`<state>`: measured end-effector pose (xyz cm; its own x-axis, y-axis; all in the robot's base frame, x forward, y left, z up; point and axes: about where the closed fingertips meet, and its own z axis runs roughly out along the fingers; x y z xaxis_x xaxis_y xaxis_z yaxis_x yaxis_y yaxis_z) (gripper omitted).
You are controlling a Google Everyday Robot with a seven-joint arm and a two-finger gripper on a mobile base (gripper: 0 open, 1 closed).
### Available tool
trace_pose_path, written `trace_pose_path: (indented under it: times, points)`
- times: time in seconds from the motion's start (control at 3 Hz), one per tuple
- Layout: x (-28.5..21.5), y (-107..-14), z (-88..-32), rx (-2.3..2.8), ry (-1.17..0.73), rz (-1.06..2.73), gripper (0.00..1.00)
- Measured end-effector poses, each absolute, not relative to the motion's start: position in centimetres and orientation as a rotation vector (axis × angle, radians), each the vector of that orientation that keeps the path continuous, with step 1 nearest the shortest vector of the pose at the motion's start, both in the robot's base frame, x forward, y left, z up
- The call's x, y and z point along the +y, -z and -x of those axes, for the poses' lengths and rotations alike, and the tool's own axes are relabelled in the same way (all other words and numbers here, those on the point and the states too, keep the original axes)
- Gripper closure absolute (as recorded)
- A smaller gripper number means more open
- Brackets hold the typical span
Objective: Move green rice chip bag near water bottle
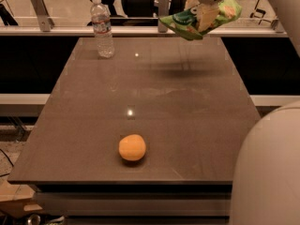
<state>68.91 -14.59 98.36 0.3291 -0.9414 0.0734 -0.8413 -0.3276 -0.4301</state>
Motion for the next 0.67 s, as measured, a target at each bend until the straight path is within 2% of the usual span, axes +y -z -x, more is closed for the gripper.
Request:
trace_pose_path:
  times: [0.67]
  points:
    - [-11.6, -97.6, -71.9, 1.417, 0.347, 2.286, 1.0]
